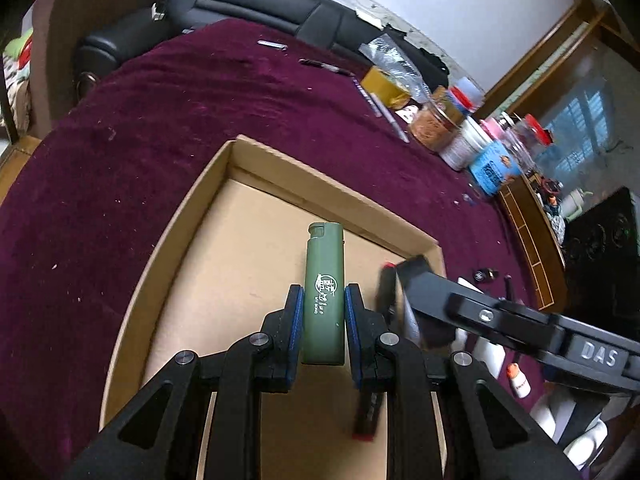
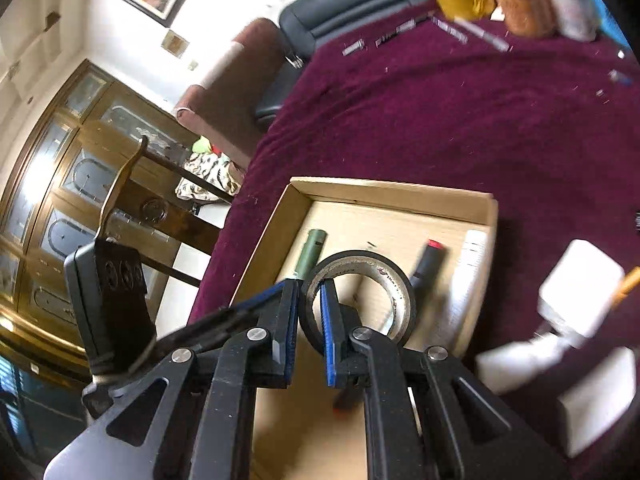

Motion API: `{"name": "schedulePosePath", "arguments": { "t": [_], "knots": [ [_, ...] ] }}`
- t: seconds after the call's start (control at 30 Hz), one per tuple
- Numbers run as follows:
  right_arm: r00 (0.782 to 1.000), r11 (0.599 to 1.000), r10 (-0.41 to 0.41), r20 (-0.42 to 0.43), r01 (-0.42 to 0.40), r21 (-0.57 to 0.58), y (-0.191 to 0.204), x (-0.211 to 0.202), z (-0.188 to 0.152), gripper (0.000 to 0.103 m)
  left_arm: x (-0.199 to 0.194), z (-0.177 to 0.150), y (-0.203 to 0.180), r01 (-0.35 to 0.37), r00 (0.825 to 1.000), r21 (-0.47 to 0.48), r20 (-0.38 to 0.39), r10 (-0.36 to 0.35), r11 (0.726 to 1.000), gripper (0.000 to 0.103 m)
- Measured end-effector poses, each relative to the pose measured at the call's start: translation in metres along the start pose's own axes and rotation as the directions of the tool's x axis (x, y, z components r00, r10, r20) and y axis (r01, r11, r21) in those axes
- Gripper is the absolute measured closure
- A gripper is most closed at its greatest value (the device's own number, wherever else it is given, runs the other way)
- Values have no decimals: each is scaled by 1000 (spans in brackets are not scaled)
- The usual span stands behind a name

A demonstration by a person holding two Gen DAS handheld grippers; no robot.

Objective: Organize rigid objects
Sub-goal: 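Lower the lighter and tape roll into the cardboard tray and open both tools, then move the left tool to the white charger while the right tool approaches the glue bottle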

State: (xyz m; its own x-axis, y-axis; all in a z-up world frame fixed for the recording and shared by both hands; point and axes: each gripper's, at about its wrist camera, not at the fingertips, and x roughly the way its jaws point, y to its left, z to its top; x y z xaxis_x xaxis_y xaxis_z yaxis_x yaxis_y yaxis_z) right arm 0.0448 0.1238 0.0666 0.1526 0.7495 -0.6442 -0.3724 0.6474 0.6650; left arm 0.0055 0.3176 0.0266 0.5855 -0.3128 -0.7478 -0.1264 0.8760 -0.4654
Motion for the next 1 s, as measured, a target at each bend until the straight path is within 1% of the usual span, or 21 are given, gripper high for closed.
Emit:
{"name": "schedulePosePath", "arguments": {
  "t": [0.17,0.23,0.27,0.3,0.33,0.37,0.43,0.53,0.6,0.63,0.7,0.77,0.83,0.87,0.9,0.93,0.97,1.0],
  "knots": [
    [999,997,-33,-29,35,69,-16,29,9,94,7,3,21,28,1000,-66,-9,-29,997,87],
    [998,996,-57,-34,60,73,-19,31,8,94,10,4,29,52,999,-103,-6,-53,993,87],
    [997,995,-71,-33,73,66,-18,32,8,94,12,3,33,78,997,-121,-7,-79,990,86],
    [995,994,-93,-25,94,48,-16,33,8,94,12,3,34,90,996,-128,-7,-92,988,80],
    [993,992,-117,-17,118,36,-13,33,8,94,12,2,36,104,994,-138,-6,-105,985,71],
    [989,989,-145,-8,145,32,-13,33,9,93,12,1,37,108,994,-147,-6,-110,983,67],
    [986,986,-164,1,164,42,-16,27,10,92,13,-2,39,132,991,-166,-3,-134,977,65],
    [992,990,-126,8,125,67,-25,20,12,91,11,-5,40,152,988,-200,18,-152,968,62],
    [994,994,-96,42,94,63,-25,10,12,91,10,-7,42,166,986,-232,34,-162,958,62],
    [994,994,-96,59,92,55,-23,4,12,91,10,-8,43,169,986,-242,40,-164,955,62],
    [991,995,-98,92,95,32,-18,-12,10,91,10,-9,40,161,987,-238,44,-155,958,62],
    [985,994,-104,136,108,-25,-12,-36,4,91,9,-12,34,138,990,-216,45,-131,967,61],
    [973,985,-138,185,154,-77,-9,-57,-2,91,8,-14,24,94,995,-169,42,-89,981,60],
    [958,973,-172,231,201,-111,-10,-78,-9,91,8,-15,19,78,997,-149,40,-73,986,58],
    [941,962,-201,272,243,-127,-12,-95,-16,91,7,-16,16,78,997,-135,40,-73,988,56],
    [926,952,-226,304,276,-134,-14,-104,-20,91,5,-16,14,86,996,-128,44,-81,988,56],
    [896,934,-268,354,332,-134,-20,-122,-28,86,2,-16,14,101,994,-127,56,-94,987,56],
    [853,910,-320,411,398,-118,-27,-144,-37,81,-3,-15,14,121,991,-127,79,-112,984,56]
  ]
}}
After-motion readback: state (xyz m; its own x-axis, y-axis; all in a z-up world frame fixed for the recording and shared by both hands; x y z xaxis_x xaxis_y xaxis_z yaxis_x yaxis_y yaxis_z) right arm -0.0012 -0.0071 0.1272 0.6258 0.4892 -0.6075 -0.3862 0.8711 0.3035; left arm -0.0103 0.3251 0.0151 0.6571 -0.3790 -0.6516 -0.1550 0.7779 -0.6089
